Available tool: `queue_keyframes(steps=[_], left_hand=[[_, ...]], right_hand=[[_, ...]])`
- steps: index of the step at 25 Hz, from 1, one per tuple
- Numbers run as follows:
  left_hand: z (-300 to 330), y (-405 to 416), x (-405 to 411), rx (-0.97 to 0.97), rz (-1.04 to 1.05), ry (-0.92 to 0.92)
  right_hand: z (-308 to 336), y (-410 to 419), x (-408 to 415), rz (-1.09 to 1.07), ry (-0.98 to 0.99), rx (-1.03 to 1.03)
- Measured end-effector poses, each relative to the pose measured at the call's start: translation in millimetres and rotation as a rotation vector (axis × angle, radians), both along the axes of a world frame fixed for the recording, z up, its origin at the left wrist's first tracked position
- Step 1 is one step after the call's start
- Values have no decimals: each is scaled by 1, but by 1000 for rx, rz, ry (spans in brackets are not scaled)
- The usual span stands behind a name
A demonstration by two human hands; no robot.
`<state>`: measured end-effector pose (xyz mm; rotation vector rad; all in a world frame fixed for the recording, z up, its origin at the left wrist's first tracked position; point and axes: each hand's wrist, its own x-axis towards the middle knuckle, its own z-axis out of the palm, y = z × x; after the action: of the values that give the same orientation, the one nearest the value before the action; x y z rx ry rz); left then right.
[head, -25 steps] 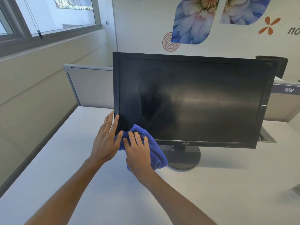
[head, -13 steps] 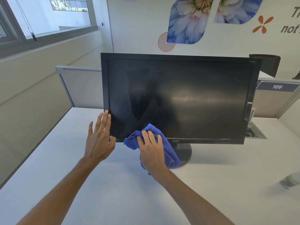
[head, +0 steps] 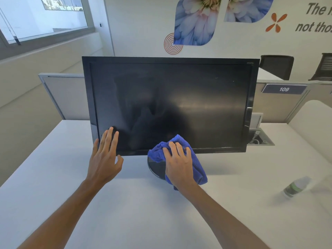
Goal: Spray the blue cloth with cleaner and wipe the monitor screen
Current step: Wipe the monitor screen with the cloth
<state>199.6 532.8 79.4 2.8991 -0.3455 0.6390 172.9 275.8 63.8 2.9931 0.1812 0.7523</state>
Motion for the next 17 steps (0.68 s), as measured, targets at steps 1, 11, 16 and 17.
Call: queue_keyframes(steps=[1,11,16,17], left_hand=[[-3,1,-2,-4,21,1],[-15,6,-17,-85,208,-20],[-14,6,-7,-52,156,20],[-14,6,-7,-50,155,21]], right_hand=[[-1,-7,0,-6,3,-2],[-7,-101,-6,-102,-27,-2],[-10,-136,-9,-145,-39,-2],[-10,-142,-9,-153,-43,-8]])
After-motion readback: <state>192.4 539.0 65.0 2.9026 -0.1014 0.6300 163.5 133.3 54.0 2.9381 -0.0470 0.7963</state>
